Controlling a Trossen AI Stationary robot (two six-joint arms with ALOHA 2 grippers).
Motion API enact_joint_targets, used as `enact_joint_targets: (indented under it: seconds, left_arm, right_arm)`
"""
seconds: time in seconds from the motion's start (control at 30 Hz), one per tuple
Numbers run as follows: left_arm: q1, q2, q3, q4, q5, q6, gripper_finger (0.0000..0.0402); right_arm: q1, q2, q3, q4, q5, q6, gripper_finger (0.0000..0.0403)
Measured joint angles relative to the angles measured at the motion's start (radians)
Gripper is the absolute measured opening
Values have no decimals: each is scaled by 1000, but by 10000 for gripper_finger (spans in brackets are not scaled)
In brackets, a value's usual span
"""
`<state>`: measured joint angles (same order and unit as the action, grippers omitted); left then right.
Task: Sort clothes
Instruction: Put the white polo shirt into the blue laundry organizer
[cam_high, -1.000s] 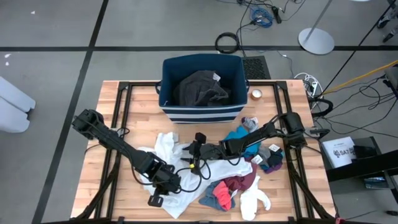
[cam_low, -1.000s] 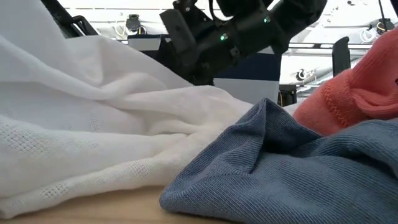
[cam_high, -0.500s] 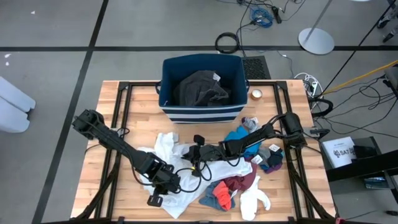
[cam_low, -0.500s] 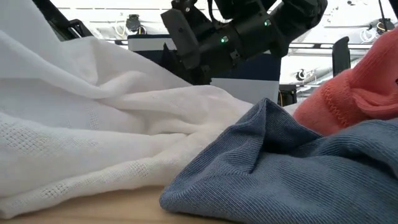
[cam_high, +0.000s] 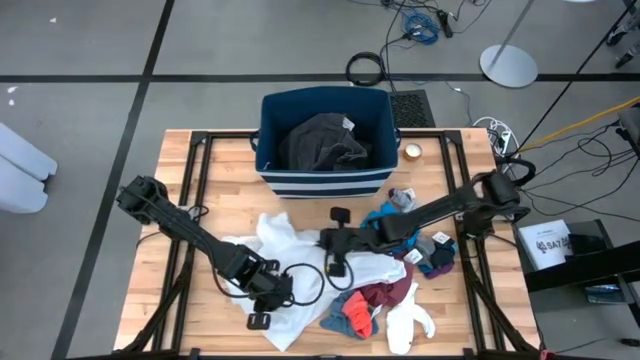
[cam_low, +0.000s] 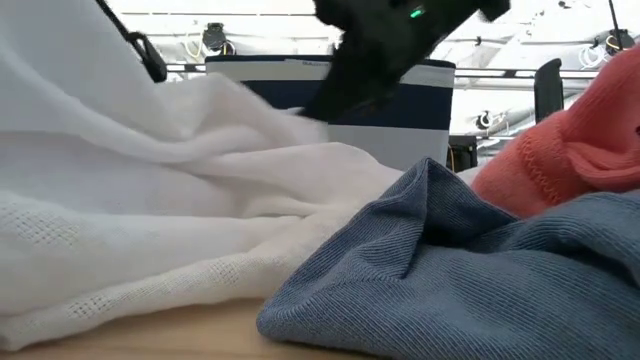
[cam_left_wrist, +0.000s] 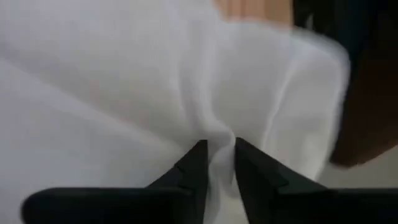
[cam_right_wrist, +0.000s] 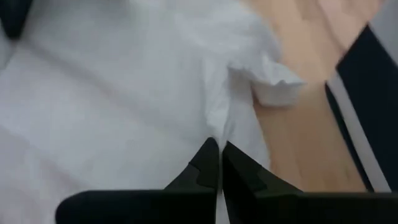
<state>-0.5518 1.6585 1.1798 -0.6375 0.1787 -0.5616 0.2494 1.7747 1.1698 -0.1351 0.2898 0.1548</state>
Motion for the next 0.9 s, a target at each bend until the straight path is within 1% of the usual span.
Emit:
enact_joint_targets:
  seconds: [0.1,0.2,0.37,0.43,0.47,0.53,0.6,0.67,0.73,0.9]
  left_arm:
    - [18,-6,23,1,1,-27,118]
    - [49,-22,45,-29,1,-43,140]
    - [92,-107,70,-64,-12,-27,146]
    - [95,-154,70,-70,-55,-6,147]
    - [95,-178,70,-84,-100,-2,147]
    - [93,-224,71,-142,-215,-9,147]
    - [94,-258,63,-206,-317,-47,147]
    - [101,-282,37,-241,-366,-84,147]
    - [109,-295,4,-216,-363,-87,147]
    - [138,-299,-88,-30,-323,-51,147]
  right_arm:
    - [28,-52,0,-141,0,29,1]
    - [59,-90,0,-271,2,73,0]
    - [111,-107,0,-438,2,168,0]
    - [130,-104,0,-486,2,208,0]
    - [140,-103,-2,-504,2,226,0]
    - [162,-103,-20,-509,-1,261,0]
    - [182,-102,-41,-521,-6,301,0]
    - [202,-102,-66,-531,-8,344,0]
    - [216,-102,-94,-530,-7,380,0]
    - [224,-101,-140,-490,1,430,1]
